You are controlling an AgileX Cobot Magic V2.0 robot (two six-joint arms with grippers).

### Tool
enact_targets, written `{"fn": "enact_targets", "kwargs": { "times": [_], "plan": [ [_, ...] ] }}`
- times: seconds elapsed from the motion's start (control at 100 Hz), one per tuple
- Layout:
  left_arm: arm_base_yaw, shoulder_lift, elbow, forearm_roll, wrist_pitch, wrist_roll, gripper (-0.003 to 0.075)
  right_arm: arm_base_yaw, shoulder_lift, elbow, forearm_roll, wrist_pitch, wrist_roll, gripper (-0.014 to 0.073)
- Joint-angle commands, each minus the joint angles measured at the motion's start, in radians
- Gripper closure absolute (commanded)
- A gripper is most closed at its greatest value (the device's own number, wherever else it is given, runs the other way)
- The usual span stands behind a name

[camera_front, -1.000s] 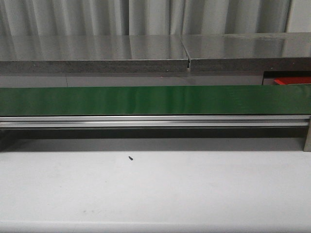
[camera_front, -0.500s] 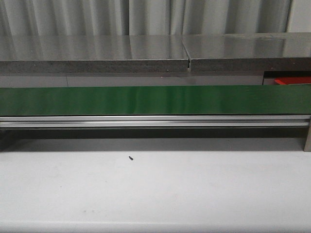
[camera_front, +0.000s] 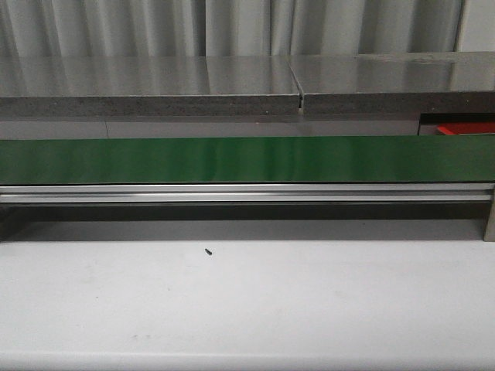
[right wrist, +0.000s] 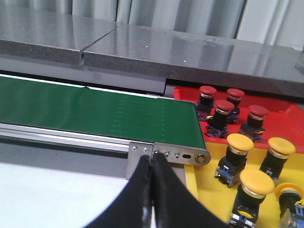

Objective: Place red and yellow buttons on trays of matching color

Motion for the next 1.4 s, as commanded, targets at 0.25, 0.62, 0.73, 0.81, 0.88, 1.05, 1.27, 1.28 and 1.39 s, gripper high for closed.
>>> {"fn": "enact_targets", "kwargs": {
  "times": [0.25, 0.62, 0.73, 0.81, 0.88, 1.05, 1.27, 1.28, 1.39],
  "plan": [
    [-0.008, 0.004, -0.027, -0.025, -0.067, 0.0, 0.0739, 0.004, -0.012, 0.001, -0.01, -0.081, 0.0, 0.0662],
    [-0.008, 0.004, -0.026, 0.003, -0.1, 0.0, 0.0739, 0.004, -0.012, 0.001, -0.01, -0.081, 0.0, 0.0662],
    [-0.008, -0.01, -0.008, 0.059, -0.1, 0.0, 0.0739, 0.004, -0.012, 0.001, -0.01, -0.081, 0.0, 0.0662],
    [-0.008, -0.038, 0.014, 0.105, -0.102, 0.0, 0.0739, 0.004, -0.012, 0.001, -0.01, -0.081, 0.0, 0.0662],
    [-0.008, -0.07, 0.037, 0.105, -0.106, 0.0, 0.0739, 0.004, -0.012, 0.001, -0.01, -0.081, 0.0, 0.0662],
    [-0.008, -0.183, 0.09, 0.12, -0.159, 0.0, 0.0739, 0.004, -0.012, 0.001, -0.01, -0.081, 0.0, 0.0662],
    [-0.008, -0.391, 0.185, 0.217, -0.167, 0.0, 0.0739, 0.004, -0.012, 0.001, -0.01, -0.081, 0.0, 0.0662],
    [-0.008, -0.405, 0.193, 0.222, -0.167, 0.0, 0.0739, 0.004, -0.012, 0.001, -0.01, -0.081, 0.0, 0.0662],
    [-0.008, -0.473, 0.251, 0.255, -0.194, -0.014, 0.0739, 0.004, -0.012, 0.001, -0.01, -0.081, 0.0, 0.0662]
  ]
}}
